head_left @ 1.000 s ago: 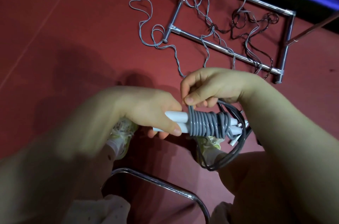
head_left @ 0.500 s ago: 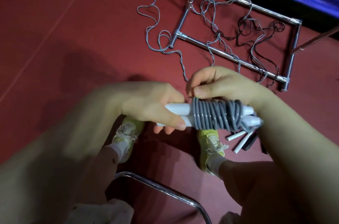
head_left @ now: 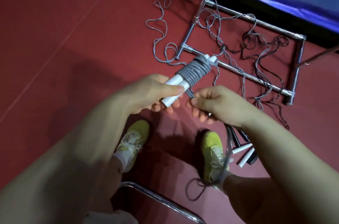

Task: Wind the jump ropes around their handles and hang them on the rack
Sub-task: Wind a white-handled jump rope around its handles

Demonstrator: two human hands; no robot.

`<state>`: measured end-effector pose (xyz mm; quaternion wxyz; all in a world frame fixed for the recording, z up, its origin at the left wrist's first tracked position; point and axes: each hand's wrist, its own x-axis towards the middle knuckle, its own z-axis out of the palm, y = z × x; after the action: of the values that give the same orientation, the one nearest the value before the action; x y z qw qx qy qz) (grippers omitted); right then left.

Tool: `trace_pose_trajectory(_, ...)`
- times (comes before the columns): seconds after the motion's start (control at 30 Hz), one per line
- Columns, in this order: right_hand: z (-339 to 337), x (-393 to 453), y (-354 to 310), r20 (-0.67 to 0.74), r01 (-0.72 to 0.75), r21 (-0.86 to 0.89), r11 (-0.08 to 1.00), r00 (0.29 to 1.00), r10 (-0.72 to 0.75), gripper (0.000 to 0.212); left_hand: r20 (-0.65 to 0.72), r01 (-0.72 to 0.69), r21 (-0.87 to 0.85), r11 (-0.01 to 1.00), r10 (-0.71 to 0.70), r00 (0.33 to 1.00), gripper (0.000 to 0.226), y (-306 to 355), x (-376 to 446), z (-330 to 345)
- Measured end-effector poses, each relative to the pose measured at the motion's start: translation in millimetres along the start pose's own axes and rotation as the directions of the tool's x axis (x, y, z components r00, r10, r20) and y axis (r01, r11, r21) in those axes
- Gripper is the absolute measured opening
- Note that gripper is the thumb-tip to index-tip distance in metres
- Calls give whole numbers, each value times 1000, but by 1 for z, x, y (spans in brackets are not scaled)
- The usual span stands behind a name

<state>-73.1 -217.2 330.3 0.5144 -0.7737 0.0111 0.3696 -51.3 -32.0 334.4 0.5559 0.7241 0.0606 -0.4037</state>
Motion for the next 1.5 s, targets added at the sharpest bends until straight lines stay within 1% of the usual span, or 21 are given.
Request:
trace_pose_trajectory(0.1, -2, -3, -2, 21, -105, -44, 994, 994, 106, 26, -44, 62, 49, 997, -60, 997, 14, -2, 2, 4)
trace_pose_trajectory(0.17, -4, -6, -4, 10, -106, -138, 985, 994, 108, 26, -78, 88, 53, 995, -84, 993, 15, -2, 3, 6)
trace_pose_trajectory(0.2, -5, -6, -5, -7, -70, -231, 971, 997, 70, 26, -87, 96, 54, 994, -91, 992, 15, -1, 4, 6)
trace_pose_trajectory(0.27, -5, -7, -8, -22, 34, -423, 905, 999, -48, 24, -106, 115, 45, 992, -109, 988, 16, -1, 6, 6)
trace_pose_trajectory(0.33, -6, -9, -11, -31, 79, -524, 848, 993, -111, 20, -123, 135, 39, 990, -130, 984, 16, -1, 7, 6)
trace_pose_trajectory(0.47, -10, -10, -14, -79, 50, -636, 770, 988, -129, 10, -158, 159, 47, 986, -149, 976, 16, -3, 8, 5)
trace_pose_trajectory(0.5, -9, -10, -13, -98, 42, -658, 752, 985, -140, 10, -164, 162, 57, 985, -151, 975, 16, -3, 9, 5)
trace_pose_trajectory(0.6, -8, -12, -10, -124, 30, -719, 694, 977, -171, 22, -153, 183, 109, 977, -166, 974, 17, -5, 10, 7)
trace_pose_trajectory(0.7, -9, -13, -10, -87, 68, -778, 624, 973, -215, 19, -120, 213, 183, 960, -193, 974, 18, -8, 10, 9)
trace_pose_trajectory(0.77, -11, -15, -14, -20, 154, -788, 596, 961, -275, 17, -108, 224, 224, 948, -204, 973, 18, -7, 10, 10)
trace_pose_trajectory(0.83, -13, -20, -20, 32, 251, -763, 596, 935, -353, 16, -69, 220, 265, 939, -209, 975, 19, -7, 10, 12)
trace_pose_trajectory(0.9, -17, -25, -24, 31, 274, -742, 611, 925, -378, 13, 35, 196, 323, 926, -219, 975, 19, -9, 9, 19)
trace_pose_trajectory(1.0, -19, -27, -26, 66, 249, -681, 688, 957, -281, 7, 229, 134, 431, 892, -252, 940, 17, -15, 6, 31)
trace_pose_trajectory(1.1, -18, -23, -26, 92, 226, -556, 800, 973, -210, 13, 331, 52, 494, 868, -243, 912, 16, -17, 4, 33)
trace_pose_trajectory(1.17, -15, -21, -25, 157, 221, -467, 856, 974, -166, 13, 393, 7, 522, 853, -248, 885, 14, -16, 2, 35)
trace_pose_trajectory(1.23, -12, -17, -22, 236, 230, -361, 904, 960, -151, 17, 463, -25, 547, 837, -277, 842, 14, -15, -1, 36)
trace_pose_trajectory(1.33, -12, -12, -14, 298, 219, -140, 966, 939, -170, 21, 550, -40, 507, 861, -287, 785, 14, -10, -5, 31)
trace_pose_trajectory(1.4, -13, -9, -10, 327, 198, -16, 980, 927, -182, 14, 601, -49, 454, 890, -265, 754, 13, -7, -7, 27)
trace_pose_trajectory(1.47, -14, -8, -7, 352, 180, 67, 981, 916, -192, 12, 639, -58, 421, 905, -251, 727, 11, -6, -9, 26)
trace_pose_trajectory(1.5, -14, -7, -6, 353, 181, 83, 980, 914, -198, 11, 645, -57, 408, 911, -243, 725, 12, -7, -10, 26)
